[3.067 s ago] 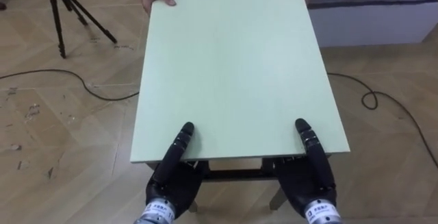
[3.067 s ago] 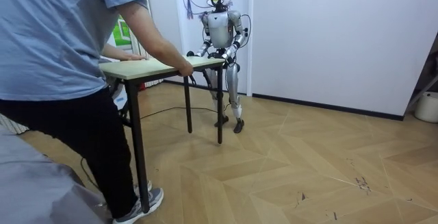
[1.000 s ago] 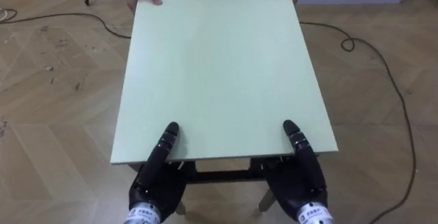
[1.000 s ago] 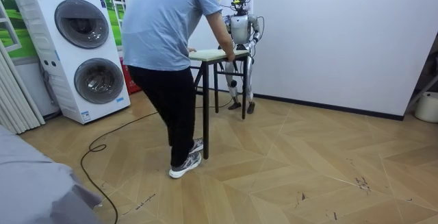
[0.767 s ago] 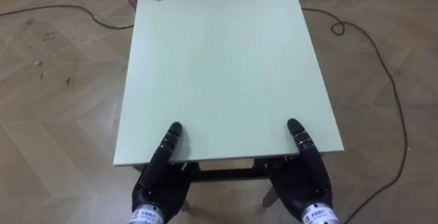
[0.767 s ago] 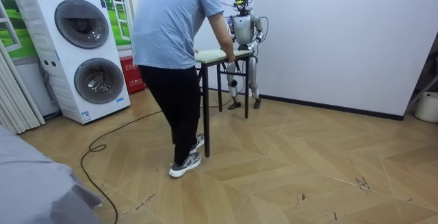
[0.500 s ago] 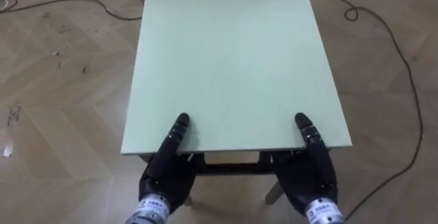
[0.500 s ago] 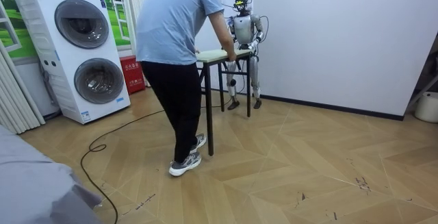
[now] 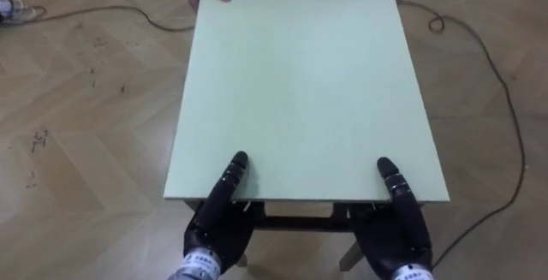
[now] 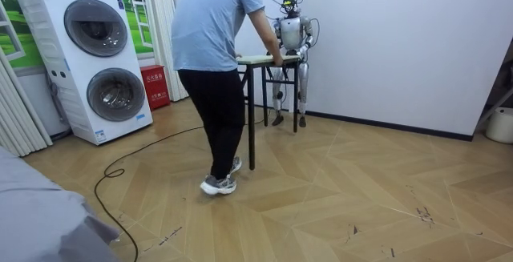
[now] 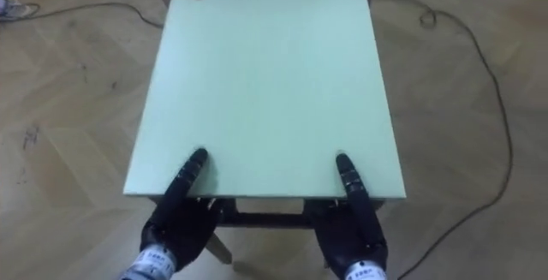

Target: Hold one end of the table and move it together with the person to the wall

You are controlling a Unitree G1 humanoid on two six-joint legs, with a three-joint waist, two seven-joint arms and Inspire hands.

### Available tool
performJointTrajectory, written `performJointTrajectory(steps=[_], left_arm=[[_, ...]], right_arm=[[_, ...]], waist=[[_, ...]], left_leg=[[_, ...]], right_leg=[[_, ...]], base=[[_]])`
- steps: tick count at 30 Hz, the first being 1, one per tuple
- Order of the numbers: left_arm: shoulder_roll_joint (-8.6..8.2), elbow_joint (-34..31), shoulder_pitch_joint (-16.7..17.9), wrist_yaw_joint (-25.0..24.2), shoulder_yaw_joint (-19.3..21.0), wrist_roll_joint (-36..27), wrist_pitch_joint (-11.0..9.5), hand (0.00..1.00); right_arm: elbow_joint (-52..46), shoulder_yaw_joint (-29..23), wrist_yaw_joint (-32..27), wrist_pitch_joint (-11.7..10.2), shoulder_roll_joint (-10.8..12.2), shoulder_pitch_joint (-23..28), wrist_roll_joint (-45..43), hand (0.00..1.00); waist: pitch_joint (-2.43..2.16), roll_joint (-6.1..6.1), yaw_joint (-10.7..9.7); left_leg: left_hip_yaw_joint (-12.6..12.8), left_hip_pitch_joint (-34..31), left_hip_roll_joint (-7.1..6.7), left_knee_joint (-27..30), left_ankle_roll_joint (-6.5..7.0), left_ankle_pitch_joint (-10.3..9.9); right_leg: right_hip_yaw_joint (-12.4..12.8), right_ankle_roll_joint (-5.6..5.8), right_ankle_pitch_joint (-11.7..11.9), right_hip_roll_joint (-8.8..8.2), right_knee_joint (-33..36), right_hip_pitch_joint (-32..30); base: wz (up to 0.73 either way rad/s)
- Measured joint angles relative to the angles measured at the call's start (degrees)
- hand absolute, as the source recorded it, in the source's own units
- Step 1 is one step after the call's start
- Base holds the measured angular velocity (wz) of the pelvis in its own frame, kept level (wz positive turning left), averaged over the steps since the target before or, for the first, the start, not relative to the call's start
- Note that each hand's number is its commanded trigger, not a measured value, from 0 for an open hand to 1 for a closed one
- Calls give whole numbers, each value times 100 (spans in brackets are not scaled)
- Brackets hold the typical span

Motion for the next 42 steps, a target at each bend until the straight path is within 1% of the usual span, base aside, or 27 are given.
performJointTrajectory(steps=[1, 2, 3, 4, 5, 7, 9, 13, 17, 20, 21, 23, 26, 27, 28, 29, 30, 32, 33, 34, 35, 36, 37, 38, 39, 40, 42], left_arm=[[-6, 0, 29, -21, -2, 7, 0, 100], [-1, -5, 71, -27, 6, 8, -1, 100], [11, -5, 83, -27, 24, 18, -2, 100], [44, -5, 97, -23, 67, 30, -1, 100], [93, -5, 95, -22, 80, 26, -1, 100], [97, -5, 103, -18, 79, 28, -1, 100], [79, -6, 101, -14, 79, 39, -1, 100], [89, -8, 102, -13, 78, 32, -2, 100], [93, -11, 107, -14, 79, 27, -5, 100], [92, -12, 110, -17, 80, 20, -9, 100], [91, -13, 112, -19, 81, 14, -13, 100], [87, -12, 154, -25, 131, -26, -13, 100], [46, -11, 262, -30, 137, -124, -12, 100], [36, -9, 264, -28, 134, -129, -9, 100], [16, -14, 259, -28, 133, -126, -10, 100], [14, -22, 250, -28, 114, -196, -11, 100], [4, -31, 252, -29, 100, -247, -12, 100], [49, -40, 246, -30, 3, -336, -43, 100], [41, -40, 241, -32, 2, -328, -46, 100], [41, -40, 228, -34, 7, -305, -51, 100], [61, -41, 182, -44, 5, -301, -51, 100], [76, -42, 161, -50, 2, -300, -51, 100], [93, -42, 126, -54, -6, -294, -51, 100], [95, -42, 121, -56, 3, -281, -52, 100], [96, -42, 121, -57, 5, -281, -52, 100], [103, -42, 124, -57, 5, -285, -52, 100], [94, -43, 135, -65, 1, -284, -53, 100]], right_arm=[[2, 45, 0, -40, -15, 1, 16, 100], [14, 87, -7, -47, -71, 1, 35, 100], [24, 112, -31, -55, -55, 1, 34, 100], [39, 172, -76, -75, -19, 1, 33, 100], [47, 197, -111, -73, 12, 0, 34, 100], [67, 199, -111, -70, 19, -1, 45, 100], [71, 195, -111, -72, 17, -5, 57, 100], [73, 209, -111, -82, 15, -8, 56, 100], [72, 210, -105, -84, 15, -8, 56, 100], [72, 211, -78, -87, 15, -8, 44, 100], [72, 212, -63, -88, 15, -8, 32, 100], [31, 285, -50, -156, 30, -9, -91, 100], [26, 293, -49, -171, 22, -8, -246, 100], [24, 294, -49, -193, 26, -8, -280, 100], [22, 284, -23, -220, 22, -8, -303, 100], [10, 272, 1, -218, -1, -10, -288, 100], [-8, 270, 1, -217, -18, -12, -288, 100], [-74, 249, 1, -222, -151, -31, -284, 100], [-86, 241, 1, -219, -168, -37, -291, 100], [-90, 233, 3, -203, -159, -36, -278, 100], [-88, 227, 3, -203, -130, -28, -223, 100], [-88, 226, 3, -202, -121, -27, -205, 100], [-90, 207, 3, -202, -98, -28, -207, 100], [-90, 200, 3, -196, -80, -33, -213, 100], [-90, 200, 3, -195, -78, -36, -215, 100], [-90, 201, -4, -180, -87, -36, -206, 100], [-92, 188, -5, -162, -94, -36, -203, 100]], waist=[[-4, 15, 135], [-15, 52, 247], [-16, 47, 273], [-29, 2, 328], [-27, -32, 363], [-25, -37, 375], [-26, -39, 374], [-25, -40, 376], [-22, -43, 419], [-14, -56, 541], [-13, -58, 544], [-5, -100, 545], [-1, -135, 524], [0, -132, 518], [3, -123, 490], [-5, -99, 498], [-6, -68, 511], [-34, 95, 499], [-31, 127, 469], [-31, 143, 348], [-29, 150, 243], [-28, 154, 216], [-27, 195, 207], [-26, 226, 212], [-24, 248, 211], [-25, 268, 230], [-31, 289, 326]], left_leg=[[-42, -13, -70, -1, -61, 39], [-219, -5, -68, -52, -57, 64], [-310, 8, -70, -97, -53, 96], [-467, 13, -67, -186, -52, 158], [-608, 3, -64, -219, -40, 208], [-738, -50, -50, -223, -26, 247], [-776, -126, -39, -215, -1, 285], [-860, -144, -32, -218, -10, 298], [-908, -124, -35, -304, -18, 306], [-957, -137, -42, -339, -19, 305], [-980, -152, -43, -337, -19, 305], [-1094, -238, -47, -333, -30, 312], [-1240, -339, -57, -274, -32, 312], [-1291, -382, -61, -253, -34, 310], [-1437, -492, -71, -176, -41, 306], [-1516, -553, -68, -89, -48, 309], [-1526, -576, -64, -65, -50, 309], [-1499, -717, -48, 12, -65, 341], [-1457, -747, -46, 1, -61, 380], [-1197, -740, -37, -80, -32, 527], [-713, -699, 13, -219, 34, 680], [-464, -686, 39, -276, 59, 759], [-117, -668, 57, -387, 116, 868], [-95, -663, 51, -440, 126, 926], [-94, -669, 46, -443, 134, 939], [-95, -669, 43, -436, 140, 948], [-94, -684, 35, -423, 141, 948]], right_leg=[[10, -121, 55, 92, -379, 89], [67, -180, 244, 246, -698, 186], [67, -176, 318, 309, -845, 263], [63, -138, 443, 409, -1125, 373], [45, -160, 606, 488, -1378, 447], [21, -175, 798, 564, -1661, 544], [-19, -188, 888, 583, -1800, 553], [-91, -254, 959, 600, -1909, 612], [-151, -258, 955, 604, -2005, 671], [-198, -256, 935, 600, -2011, 680], [-219, -254, 930, 598, -2016, 680], [-327, -260, 932, 598, -2090, 689], [-458, -261, 903, 588, -2111, 731], [-512, -262, 893, 582, -2111, 732], [-659, -270, 867, 572, -2111, 731], [-794, -282, 827, 561, -2090, 733], [-843, -285, 812, 559, -2088, 749], [-1129, -291, 739, 528, -2071, 801], [-1237, -296, 712, 509, -2067, 829], [-1506, -294, 645, 443, -2067, 935], [-1728, -300, 577, 408, -2072, 1045], [-1821, -309, 548, 393, -2074, 1082], [-1990, -301, 494, 371, -2071, 1123], [-2148, -272, 422, 343, -2067, 1143], [-2244, -276, 409, 339, -2070, 1172], [-2393, -301, 384, 293, -2063, 1196], [-2555, -296, 348, 269, -2056, 1248]], base=[[-56], [-51], [-31], [-12], [-8], [1], [7], [9], [8], [8], [20], [23], [27], [45], [57], [57], [55], [65], [101], [131], [136], [115], [81], [72], [65], [57], [42]])
